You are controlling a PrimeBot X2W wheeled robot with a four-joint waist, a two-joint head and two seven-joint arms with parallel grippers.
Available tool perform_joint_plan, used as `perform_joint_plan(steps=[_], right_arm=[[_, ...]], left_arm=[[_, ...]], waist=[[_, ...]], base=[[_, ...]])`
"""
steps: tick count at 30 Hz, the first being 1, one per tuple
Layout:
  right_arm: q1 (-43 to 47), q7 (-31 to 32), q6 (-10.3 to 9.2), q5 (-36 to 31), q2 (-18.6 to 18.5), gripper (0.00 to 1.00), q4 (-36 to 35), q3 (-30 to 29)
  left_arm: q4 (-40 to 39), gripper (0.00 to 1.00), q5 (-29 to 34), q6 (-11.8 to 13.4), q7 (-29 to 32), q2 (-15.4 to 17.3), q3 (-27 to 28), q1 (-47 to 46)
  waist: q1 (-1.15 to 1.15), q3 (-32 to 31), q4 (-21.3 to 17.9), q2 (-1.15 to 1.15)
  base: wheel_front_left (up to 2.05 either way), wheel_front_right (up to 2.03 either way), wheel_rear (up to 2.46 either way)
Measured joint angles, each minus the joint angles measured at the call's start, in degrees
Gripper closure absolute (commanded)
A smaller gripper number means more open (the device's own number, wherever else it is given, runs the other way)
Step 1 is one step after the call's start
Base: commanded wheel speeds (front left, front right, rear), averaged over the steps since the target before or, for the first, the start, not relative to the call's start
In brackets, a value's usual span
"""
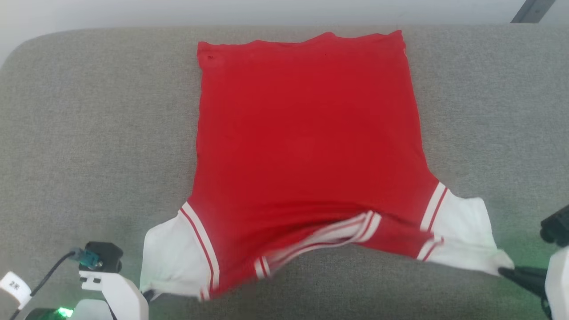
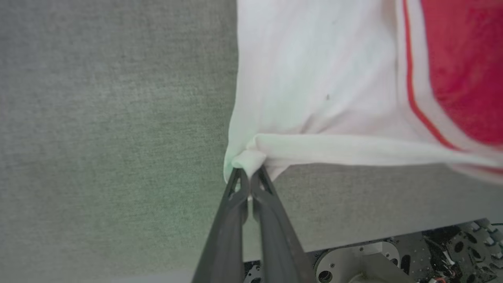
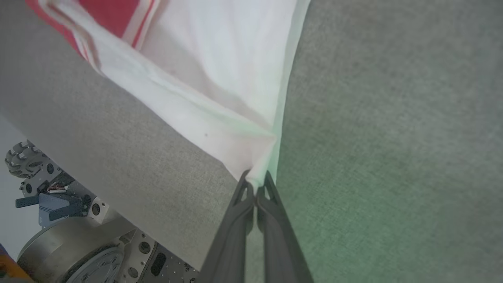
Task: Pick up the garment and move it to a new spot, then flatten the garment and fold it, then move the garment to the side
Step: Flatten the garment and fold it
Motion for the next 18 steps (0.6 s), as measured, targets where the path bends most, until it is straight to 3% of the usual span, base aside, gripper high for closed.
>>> perform_joint_plan(steps=[11, 12, 13, 18], right_arm=[[2.04, -0.02, 0.01, -0.92, 5.90, 1.00, 5.36, -2.11], [2.04, -0.02, 0.01, -0.92, 5.90, 0.68, 5.36, -2.11], [2.08, -0.12, 0.04, -1.58, 6.79, 0.00, 6.42, -3.15], [2.03, -0.20, 0.04, -2.10, 8.31, 0.00, 7.17, -7.20]], left_arm=[[1.65, 1.00, 1.62, 0.32, -3.08, -3.47, -2.07, -1.44], [1.65, 1.00, 1.62, 0.32, -3.08, -3.47, -2.07, -1.44], [2.01, 1.00, 2.10, 0.19, -3.91, -4.12, -2.24, -1.86], [2.25, 1.00, 3.07, -0.27, -5.35, -5.28, -2.96, -2.94]], waist=[[0.00, -0.60, -0.38, 0.00], [0.00, -0.60, -0.38, 0.00], [0.00, -0.54, -0.34, 0.00], [0.00, -0.30, 0.16, 0.00]], base=[[0.00, 0.00, 0.00], [0.00, 0.00, 0.00], [0.00, 0.00, 0.00], [0.00, 0.00, 0.00]])
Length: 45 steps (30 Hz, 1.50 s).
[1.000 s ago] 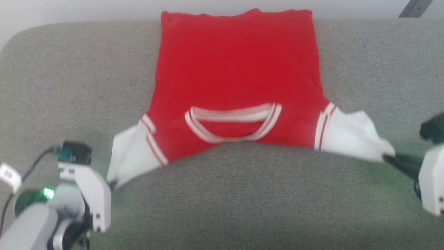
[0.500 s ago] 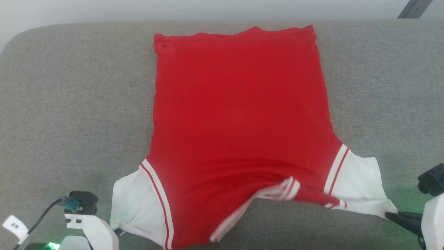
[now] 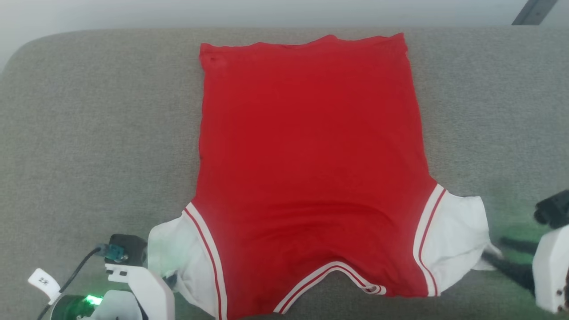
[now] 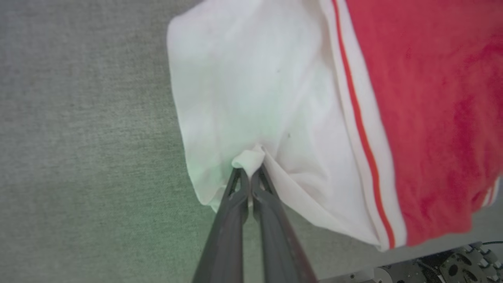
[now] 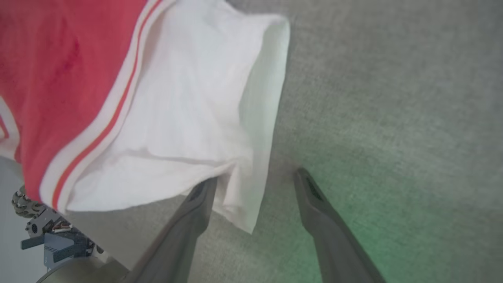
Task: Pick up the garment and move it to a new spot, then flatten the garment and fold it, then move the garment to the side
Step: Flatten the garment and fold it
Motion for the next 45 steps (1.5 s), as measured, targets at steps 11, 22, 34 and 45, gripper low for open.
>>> perform_joint_plan(steps=[11, 22, 34, 45], right_arm=[[-9.31, -1.77, -0.07, -9.16, 5.41, 0.00, 3.22, -17.03], [-30.65, 5.35, -0.05, -21.67, 15.13, 0.00, 18.06, -23.26], [-46.39, 19.67, -0.05, -24.64, 16.79, 0.00, 37.50, -22.28], [-51.98, 29.64, -0.10, -24.80, 16.55, 0.00, 46.54, -22.26]], left_arm=[[-0.15, 1.00, 1.08, -0.85, -1.90, -3.66, -2.13, -3.54], [3.16, 1.00, 2.55, -4.24, -3.65, -9.62, -6.20, -11.13], [8.89, 1.00, 3.39, -9.33, -7.48, -16.42, -9.87, -17.66], [14.34, 1.00, 2.97, -12.38, -10.76, -20.37, -11.01, -20.91]], waist=[[0.00, 2.32, 2.97, 0.00], [0.00, 7.29, 9.82, 0.00], [0.00, 14.43, 18.76, 0.00], [0.00, 18.55, 23.63, 0.01]], base=[[0.00, 0.00, 0.00], [0.00, 0.00, 0.00], [0.00, 0.00, 0.00], [0.00, 0.00, 0.00]])
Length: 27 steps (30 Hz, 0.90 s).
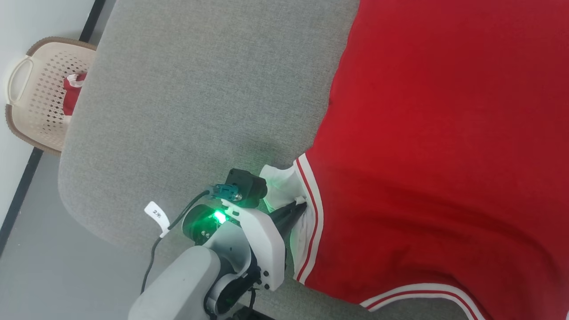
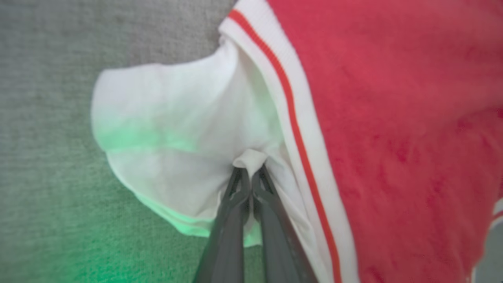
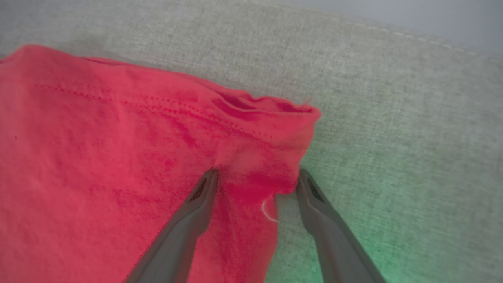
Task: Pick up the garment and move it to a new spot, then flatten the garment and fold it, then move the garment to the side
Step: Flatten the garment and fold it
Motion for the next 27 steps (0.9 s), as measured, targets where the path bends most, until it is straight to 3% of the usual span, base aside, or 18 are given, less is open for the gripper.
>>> perform_joint_plan(steps=[2, 8, 15, 21, 27], right_arm=[[-0.16, 0.07, 0.00, 0.00, -0.09, 1.00, -0.54, 0.89], [1.86, -0.33, 0.01, 1.57, 0.59, 1.00, -4.86, 3.63], [8.96, -0.32, 0.01, 7.00, -0.79, 1.00, -16.60, 7.57], [19.00, -2.29, 0.02, 12.27, -5.20, 1.00, -29.96, 11.04], [31.00, -4.13, 0.03, 17.24, -9.03, 1.00, -40.97, 10.49]], left_arm=[[0.79, 1.00, -0.02, -0.34, -0.44, -0.09, 0.10, -0.24], [2.19, 1.00, -0.25, -0.40, -1.23, 1.05, 0.71, -0.41], [2.96, 1.00, -0.25, -0.35, -0.52, 4.20, 1.69, -0.29], [2.31, 1.00, -0.76, 1.43, 0.67, 7.32, 3.33, 0.71], [0.62, 1.00, -1.51, 3.61, 1.66, 10.60, 5.33, 2.36]], waist=[[0.00, -0.03, -0.20, 0.00], [0.00, -1.29, -2.50, 0.00], [0.00, -3.80, -7.28, -0.01], [0.00, -6.41, -12.18, -0.01], [0.00, -8.74, -17.33, -0.01]], base=[[0.00, 0.00, 0.00], [0.00, 0.00, 0.00], [0.00, 0.00, 0.00], [0.00, 0.00, 0.00], [0.00, 0.00, 0.00]])
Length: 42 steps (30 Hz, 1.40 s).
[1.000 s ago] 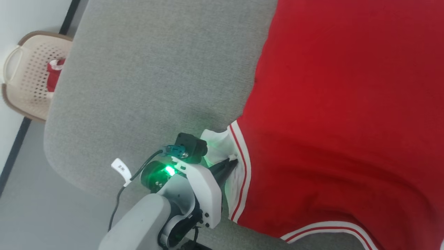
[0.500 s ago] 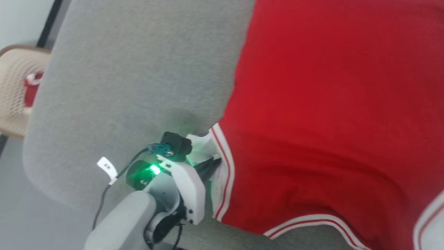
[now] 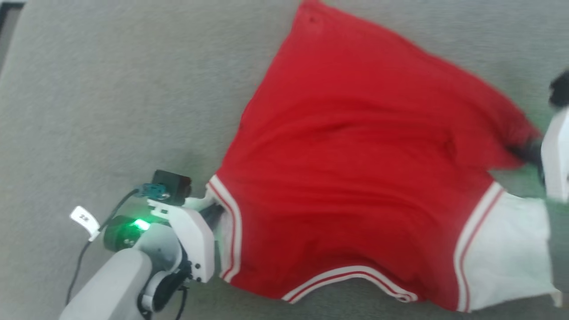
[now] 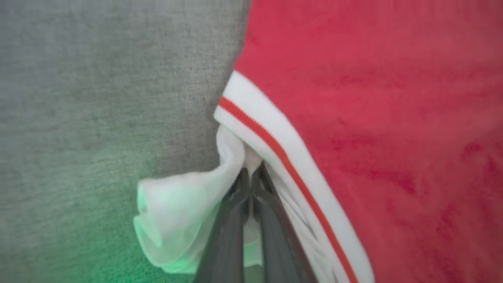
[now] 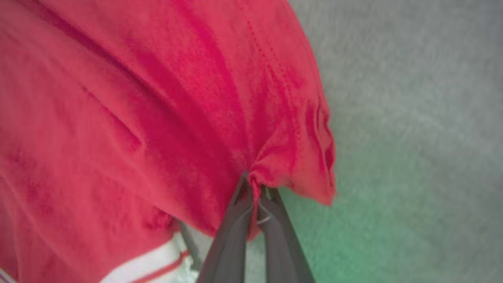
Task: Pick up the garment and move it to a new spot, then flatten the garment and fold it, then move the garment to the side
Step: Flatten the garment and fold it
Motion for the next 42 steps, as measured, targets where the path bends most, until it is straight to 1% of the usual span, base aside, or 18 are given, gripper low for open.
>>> perform_joint_plan(steps=[4, 5, 6, 8, 12, 14, 16, 17, 18, 21, 25, 28, 34, 38, 42], right_arm=[[9.16, -2.10, 0.03, 1.70, -2.13, 1.00, -5.36, -3.39], [11.49, -2.86, 0.03, 1.76, -2.35, 1.00, -6.09, -4.50], [11.49, -2.86, 0.03, 1.76, -2.35, 1.00, -6.09, -4.50], [15.83, -4.64, 0.04, 1.79, -2.13, 1.00, -6.94, -6.98], [21.99, -8.55, 0.08, 0.42, 1.18, 1.00, -6.37, -11.48], [23.03, -10.28, 0.15, -1.19, 3.37, 1.00, -5.04, -12.90], [23.43, -10.90, 0.24, -1.44, 5.53, 1.00, -3.19, -14.13], [23.45, -11.56, 0.40, -3.02, 6.69, 0.53, -2.31, -14.50], [23.57, -11.96, 0.40, -3.08, 7.40, 0.00, -1.66, -14.92], [23.95, -12.41, 0.53, -4.20, 8.93, 0.00, -1.56, -15.69], [25.83, -11.65, 0.56, -5.43, 9.44, 0.00, -4.83, -17.78], [27.89, -10.80, 0.26, -6.26, 9.56, 0.00, -8.59, -21.07], [29.82, -7.91, -0.01, -10.93, 9.64, 0.00, -18.85, -29.03], [29.20, -5.64, -0.01, -13.43, 11.39, 0.00, -24.59, -32.03], [24.58, -4.42, -0.01, -16.12, 12.38, 0.00, -26.59, -32.10]], left_arm=[[-0.96, 1.00, -0.07, 1.32, 0.96, 1.43, 0.58, 0.24], [-1.10, 1.00, -0.07, 1.49, 0.99, 1.58, 0.74, 0.26], [-1.10, 1.00, -0.07, 1.49, 0.99, 1.58, 0.74, 0.26], [-1.44, 1.00, -0.08, 1.92, 1.25, 1.87, 1.02, 0.39], [-2.00, 1.00, -0.09, 2.41, 1.43, 2.08, 1.21, 0.44], [-2.11, 1.00, -0.30, 2.42, 1.47, 2.09, 1.30, 0.36], [-2.07, 1.00, -0.38, 2.46, 1.54, 2.05, 1.22, 0.12], [-1.83, 1.00, -0.38, 2.46, 1.53, 1.91, 1.12, -0.05], [-1.66, 1.00, -0.41, 2.45, 1.53, 1.86, 1.12, -0.05], [-1.20, 1.00, -0.56, 2.45, 1.42, 1.82, 1.13, -0.02], [-0.96, 1.00, -1.24, 2.82, 1.35, 1.69, 1.49, 0.48], [-1.05, 1.00, -1.77, 3.24, 1.11, 1.46, 1.93, 1.19], [-1.60, 1.00, -2.24, 3.75, 1.10, 1.18, 2.04, 1.89], [-1.75, 1.00, -2.61, 3.74, 0.91, 0.45, 1.64, 2.03], [-1.63, 1.00, -2.61, 3.33, 0.59, -0.74, 0.66, 1.85]], waist=[[0.00, -1.15, -2.76, 0.00], [0.00, -1.35, -3.29, 0.00], [0.00, -1.35, -3.29, 0.00], [0.00, -1.63, -4.16, 0.00], [0.00, -1.42, -4.91, 0.00], [0.00, -1.21, -5.03, 0.00], [0.00, -1.14, -4.98, 0.00], [0.00, -1.24, -4.83, 0.00], [0.00, -1.39, -4.82, 0.00], [0.00, -2.03, -4.95, 0.00], [0.00, -3.10, -5.20, 0.00], [0.00, -3.92, -5.29, 0.00], [0.00, -4.85, -4.78, 0.00], [0.00, -5.10, -3.57, 0.00], [0.00, -4.95, -1.71, -0.01]], base=[[0.00, 0.00, 0.00], [0.00, 0.00, 0.00], [0.00, 0.00, 0.00], [0.00, 0.00, 0.00], [0.00, 0.00, 0.00], [0.00, 0.00, 0.00], [0.00, 0.00, 0.00], [0.00, 0.00, 0.00], [0.00, 0.00, 0.00], [0.00, 0.00, 0.00], [0.00, 0.00, 0.00], [0.00, 0.00, 0.00], [0.00, 0.00, 0.00], [0.00, 0.00, 0.00], [0.00, 0.00, 0.00]])
